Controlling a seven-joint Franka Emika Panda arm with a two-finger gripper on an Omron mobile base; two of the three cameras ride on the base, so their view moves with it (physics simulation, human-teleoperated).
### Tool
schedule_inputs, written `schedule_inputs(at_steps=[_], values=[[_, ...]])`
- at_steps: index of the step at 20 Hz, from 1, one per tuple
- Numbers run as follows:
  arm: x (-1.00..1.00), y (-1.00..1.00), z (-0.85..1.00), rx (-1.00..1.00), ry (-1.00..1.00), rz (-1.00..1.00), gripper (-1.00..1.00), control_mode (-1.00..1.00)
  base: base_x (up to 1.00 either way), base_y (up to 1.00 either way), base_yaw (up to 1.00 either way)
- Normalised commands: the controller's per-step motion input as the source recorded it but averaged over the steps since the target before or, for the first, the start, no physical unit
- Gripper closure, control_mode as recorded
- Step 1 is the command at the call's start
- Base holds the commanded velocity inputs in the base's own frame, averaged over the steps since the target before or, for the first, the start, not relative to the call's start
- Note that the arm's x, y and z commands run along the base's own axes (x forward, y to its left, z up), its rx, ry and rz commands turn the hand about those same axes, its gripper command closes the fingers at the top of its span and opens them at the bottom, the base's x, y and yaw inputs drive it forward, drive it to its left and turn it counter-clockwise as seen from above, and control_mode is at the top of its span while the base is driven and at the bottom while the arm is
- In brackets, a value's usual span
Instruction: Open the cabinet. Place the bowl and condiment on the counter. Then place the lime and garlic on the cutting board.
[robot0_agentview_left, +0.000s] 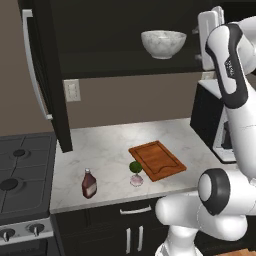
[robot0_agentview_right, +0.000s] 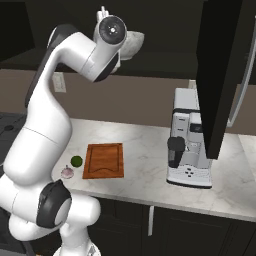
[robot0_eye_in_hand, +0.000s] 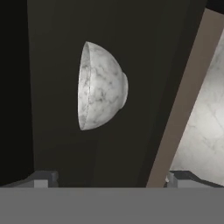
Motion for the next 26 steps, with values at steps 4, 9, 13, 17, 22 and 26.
schedule_inputs(at_steps=[4,9,13,17,22,26], values=[[0.12,-0.01,0.0,0.0,0.0,0.01,-1.0,-1.0,0.0,0.0,0.0],[0.08,-0.01,0.0,0.0,0.0,0.01,-1.0,-1.0,0.0,0.0,0.0],[0.22,0.0,-0.12,0.0,0.07,0.02,-1.0,-1.0,0.0,0.0,0.0],[0.29,0.0,-0.13,0.0,0.06,0.02,-1.0,-1.0,0.0,0.0,0.0],[0.33,0.0,-0.08,0.0,0.05,0.01,-1.0,-1.0,0.0,0.0,0.0],[0.33,0.0,-0.01,0.0,0.04,0.01,-1.0,-1.0,0.0,0.0,0.0]])
